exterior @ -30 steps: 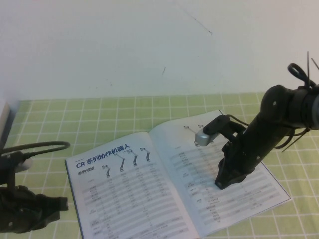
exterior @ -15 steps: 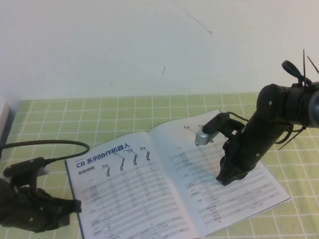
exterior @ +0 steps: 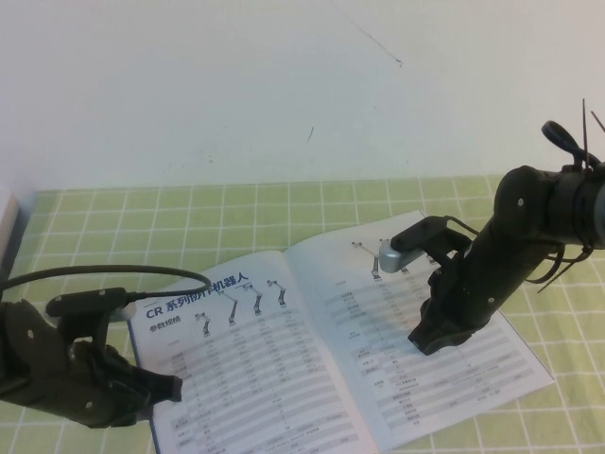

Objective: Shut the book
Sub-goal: 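Close the open booklet and leave it lying on the table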

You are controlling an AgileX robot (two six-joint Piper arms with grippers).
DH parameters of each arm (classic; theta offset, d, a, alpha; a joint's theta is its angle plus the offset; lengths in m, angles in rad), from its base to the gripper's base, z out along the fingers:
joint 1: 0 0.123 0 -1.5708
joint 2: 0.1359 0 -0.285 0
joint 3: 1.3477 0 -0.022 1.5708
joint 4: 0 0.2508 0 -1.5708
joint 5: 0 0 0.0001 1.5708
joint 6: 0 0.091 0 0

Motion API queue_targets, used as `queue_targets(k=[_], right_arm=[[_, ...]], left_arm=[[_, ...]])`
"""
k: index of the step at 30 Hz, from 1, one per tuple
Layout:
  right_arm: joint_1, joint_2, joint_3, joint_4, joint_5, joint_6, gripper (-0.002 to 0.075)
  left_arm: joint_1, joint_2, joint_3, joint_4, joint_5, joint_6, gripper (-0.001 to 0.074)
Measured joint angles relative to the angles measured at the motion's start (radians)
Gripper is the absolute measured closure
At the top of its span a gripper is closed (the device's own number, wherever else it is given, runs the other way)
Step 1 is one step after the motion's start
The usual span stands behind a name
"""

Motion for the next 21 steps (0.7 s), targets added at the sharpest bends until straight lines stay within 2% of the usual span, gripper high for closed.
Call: queue_targets(k=[8,16,21], right_arm=[[0.000,-0.013,0.028,0.014,-0.035,0.009,0.0729],[0.000,-0.013,0.030,0.014,-0.035,0.009,0.0729],[0.000,-0.015,0.031,0.014,-0.039,0.007,0.0729]], left_arm=[[0.000,0.038,-0.029,0.119,0.010,-0.092,0.0738],[0.000,0.101,-0.129,0.167,0.121,-0.116,0.0738],[0.000,0.106,-0.164,0.277,0.210,-0.198,0.0738]])
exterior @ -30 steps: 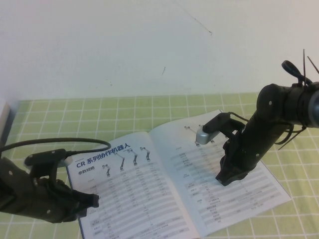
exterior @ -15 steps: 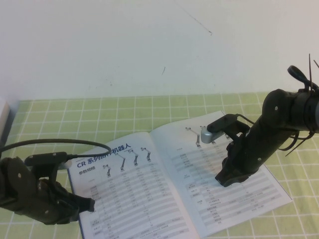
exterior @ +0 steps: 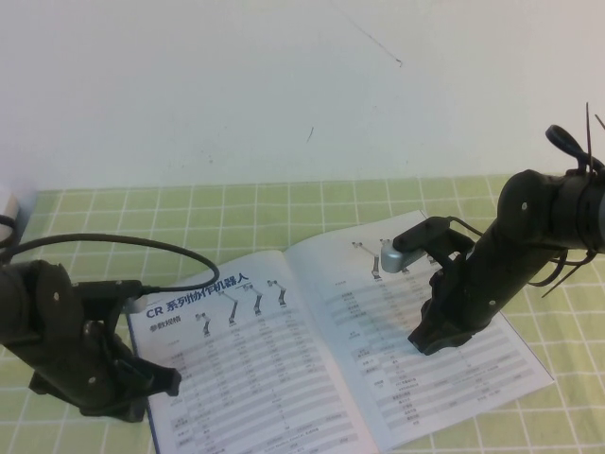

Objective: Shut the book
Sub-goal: 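Close the open booklet and leave it lying on the table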

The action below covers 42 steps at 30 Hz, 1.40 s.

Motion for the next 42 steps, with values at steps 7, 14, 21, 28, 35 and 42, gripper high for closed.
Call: queue_targets(k=[7,14,21,28,35,42], right_arm=[[0.000,0.000,0.004,0.002,-0.004,-0.002,0.0729],[0.000,-0.001,0.006,0.002,-0.004,-0.004,0.0729],[0.000,-0.001,0.006,0.004,-0.005,-0.004,0.0729],[0.000,-0.001,0.006,0.004,-0.005,-0.004,0.0729],[0.000,-0.001,0.006,0.004,-0.005,-0.004,0.0729],[0.000,-0.001,0.006,0.006,-0.005,-0.004,0.0729]], left_arm=[[0.000,0.000,-0.023,0.063,0.087,-0.051,0.0738],[0.000,0.000,-0.023,0.063,0.077,-0.061,0.0738],[0.000,0.000,-0.023,0.063,0.063,-0.070,0.0738],[-0.045,0.007,-0.075,0.116,0.084,-0.150,0.0738],[-0.049,0.055,-0.102,0.193,0.142,-0.201,0.0738],[-0.049,0.071,-0.113,0.190,0.153,-0.205,0.0738]])
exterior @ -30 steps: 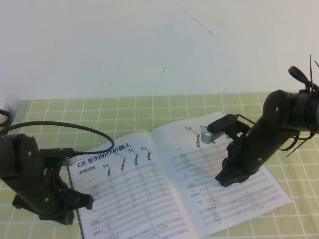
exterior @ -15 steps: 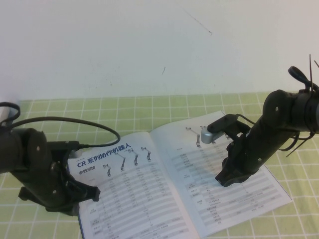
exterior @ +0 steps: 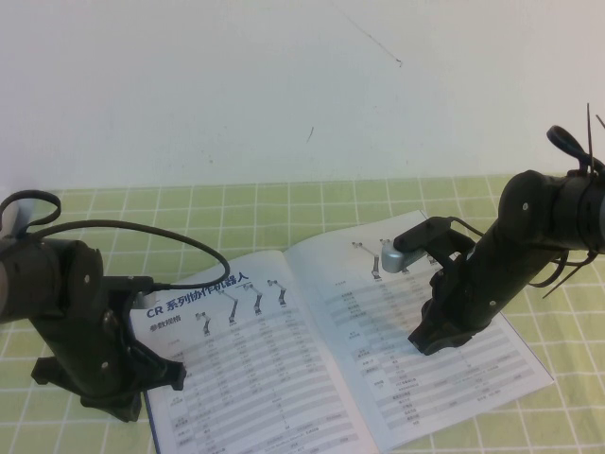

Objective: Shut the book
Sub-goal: 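Close the open booklet and leave it lying on the table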

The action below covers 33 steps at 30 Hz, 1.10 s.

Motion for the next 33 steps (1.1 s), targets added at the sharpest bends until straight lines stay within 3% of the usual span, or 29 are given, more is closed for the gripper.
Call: queue_targets(k=[17,28,33], right_arm=[[0.000,0.000,0.000,0.002,0.000,0.000,0.0729],[0.000,0.000,0.001,0.006,0.000,-0.014,0.0729],[-0.002,0.000,0.002,0.027,0.000,-0.023,0.0729]], left_arm=[[-0.010,0.062,-0.068,-0.042,0.043,0.019,0.0738],[-0.002,0.083,-0.082,-0.193,0.035,0.154,0.0738],[0.002,0.088,-0.078,-0.379,0.019,0.328,0.0737]])
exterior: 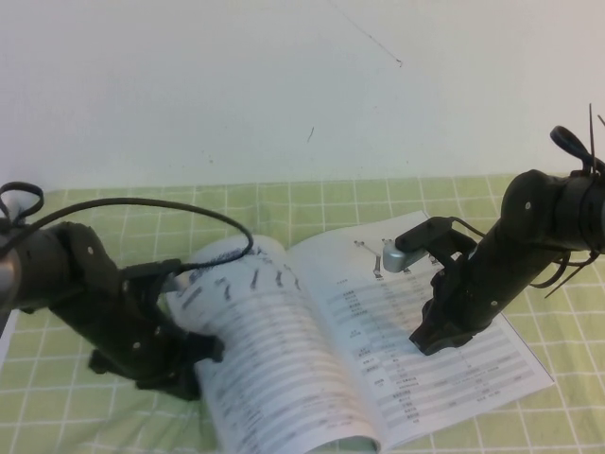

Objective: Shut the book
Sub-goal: 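Close the open booklet and leave it lying on the table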

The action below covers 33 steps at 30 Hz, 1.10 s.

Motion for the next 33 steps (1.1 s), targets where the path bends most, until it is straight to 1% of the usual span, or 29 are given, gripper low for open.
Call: queue_targets(k=[6,9,12,14,17,19,21,24,27,30,33], right_arm=[[-0.005,0.000,0.002,0.068,0.012,-0.069,0.0729],[-0.005,0.002,0.006,0.110,0.027,-0.092,0.0729],[-0.005,-0.002,0.006,0.112,0.039,-0.108,0.0729],[-0.003,-0.009,0.006,0.106,0.052,-0.112,0.0729],[-0.002,-0.044,0.004,0.050,0.080,-0.105,0.0729],[-0.002,-0.088,-0.010,-0.016,0.090,-0.074,0.0729],[-0.002,-0.143,-0.033,-0.131,0.097,-0.006,0.0729],[-0.002,-0.231,-0.068,-0.330,0.115,0.124,0.0729],[-0.004,-0.310,-0.093,-0.458,0.146,0.211,0.0729],[-0.005,-0.411,-0.099,-0.499,0.172,0.250,0.0729],[-0.005,-0.513,-0.099,-0.500,0.199,0.260,0.0729]], left_arm=[[-0.011,0.042,0.004,-0.552,-0.118,0.402,0.0737],[-0.013,0.046,0.005,-0.731,-0.122,0.549,0.0737],[-0.013,0.046,0.005,-0.903,-0.108,0.688,0.0737],[-0.013,0.046,0.005,-1.016,-0.067,0.784,0.0737],[-0.013,0.046,0.005,-1.157,0.015,0.915,0.0737],[-0.013,0.046,0.005,-1.209,0.071,0.978,0.0737],[-0.013,0.046,0.005,-1.234,0.111,1.045,0.0737],[-0.013,0.046,0.005,-1.242,0.145,1.102,0.0737],[-0.022,0.046,0.003,-1.242,0.192,1.137,0.0737],[-0.043,0.046,-0.020,-1.242,0.207,1.150,0.0737],[-0.081,0.038,-0.073,-1.225,0.158,1.118,0.0737]])
